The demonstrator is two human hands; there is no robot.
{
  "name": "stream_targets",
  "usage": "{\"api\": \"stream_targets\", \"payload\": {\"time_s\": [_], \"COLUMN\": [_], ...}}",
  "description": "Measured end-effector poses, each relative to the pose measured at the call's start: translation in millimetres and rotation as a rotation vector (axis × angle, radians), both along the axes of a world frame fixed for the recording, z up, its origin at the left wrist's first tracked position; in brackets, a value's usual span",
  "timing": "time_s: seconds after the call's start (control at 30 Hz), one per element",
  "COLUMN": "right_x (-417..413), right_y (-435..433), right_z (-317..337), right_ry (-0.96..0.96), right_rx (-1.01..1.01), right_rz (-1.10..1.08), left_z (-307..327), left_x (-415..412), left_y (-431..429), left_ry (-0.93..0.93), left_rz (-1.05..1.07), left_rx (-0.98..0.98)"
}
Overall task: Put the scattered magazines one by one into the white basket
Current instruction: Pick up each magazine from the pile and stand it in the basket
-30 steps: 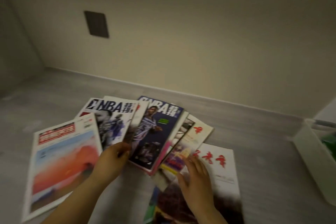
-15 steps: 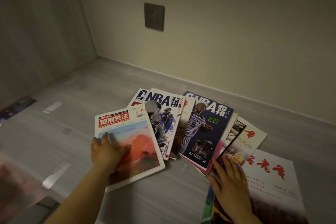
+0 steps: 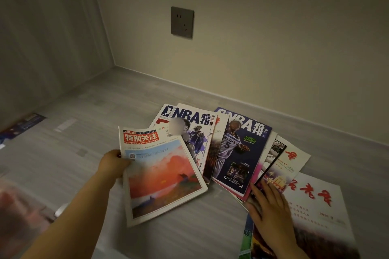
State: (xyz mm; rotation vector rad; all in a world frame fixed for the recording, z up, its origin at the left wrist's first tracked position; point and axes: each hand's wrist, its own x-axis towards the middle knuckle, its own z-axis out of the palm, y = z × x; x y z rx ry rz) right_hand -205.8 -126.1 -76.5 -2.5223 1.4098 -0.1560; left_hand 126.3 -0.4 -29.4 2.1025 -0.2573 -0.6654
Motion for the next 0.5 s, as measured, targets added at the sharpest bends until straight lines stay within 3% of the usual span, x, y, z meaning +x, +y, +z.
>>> {"api": "stream_targets", "payload": {"time_s": [0.2, 0.27, 0.4, 0.5], "right_x": [-2, -6, -12, -26], "right_y": [7, 11, 10, -3], "right_z": [9, 18, 51, 71], "right_ry": [-0.062, -0.206, -0.667, -0.866], "right_rx": [0.118, 0.184, 0.390, 0.449], "right_rz": [-0.051, -0.150, -0.314, -0.382], "left_z": [45, 66, 103, 119], "left_x": [-5, -8, -33, -70], "left_y": [-1, -4, -24, -49], "left_ry": [-0.139, -0.120, -0.117, -0.070], "left_rz": [-0.218, -0.253, -0.379, -0.493], "left_rx": [-0.231, -0.369, -0.595, -0.693]}}
